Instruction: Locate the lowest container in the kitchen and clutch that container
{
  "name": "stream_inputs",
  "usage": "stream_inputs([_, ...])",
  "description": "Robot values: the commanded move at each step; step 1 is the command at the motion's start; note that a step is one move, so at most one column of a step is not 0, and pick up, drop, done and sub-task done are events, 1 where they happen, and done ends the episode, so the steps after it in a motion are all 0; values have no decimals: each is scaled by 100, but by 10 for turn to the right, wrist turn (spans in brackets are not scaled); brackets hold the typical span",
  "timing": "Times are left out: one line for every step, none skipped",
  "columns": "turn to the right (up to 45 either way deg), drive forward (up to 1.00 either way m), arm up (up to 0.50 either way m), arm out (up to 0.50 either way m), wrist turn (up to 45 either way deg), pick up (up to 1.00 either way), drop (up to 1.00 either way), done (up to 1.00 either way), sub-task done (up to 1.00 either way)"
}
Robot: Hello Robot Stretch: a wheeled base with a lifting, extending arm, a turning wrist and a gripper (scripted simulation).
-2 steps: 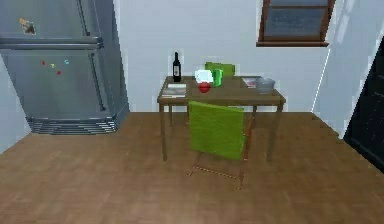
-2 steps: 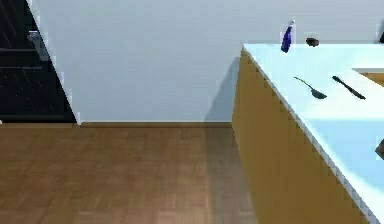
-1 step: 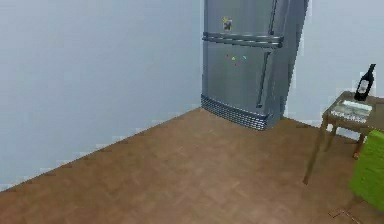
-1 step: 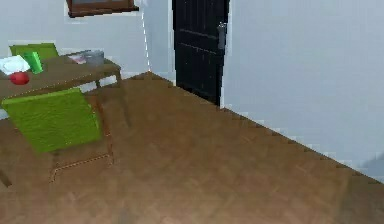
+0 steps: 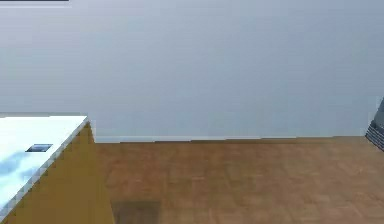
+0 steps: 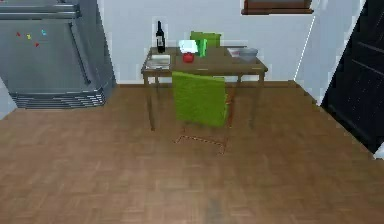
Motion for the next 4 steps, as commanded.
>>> stream_inputs([0,100,0,0,0,0,0,0,0])
stream_inputs([-60,0,0,0,0,0,0,0,0])
stream_inputs([0,35,0,0,0,0,0,0,0])
stream_inputs([-450,0,0,0,0,0,0,0,0])
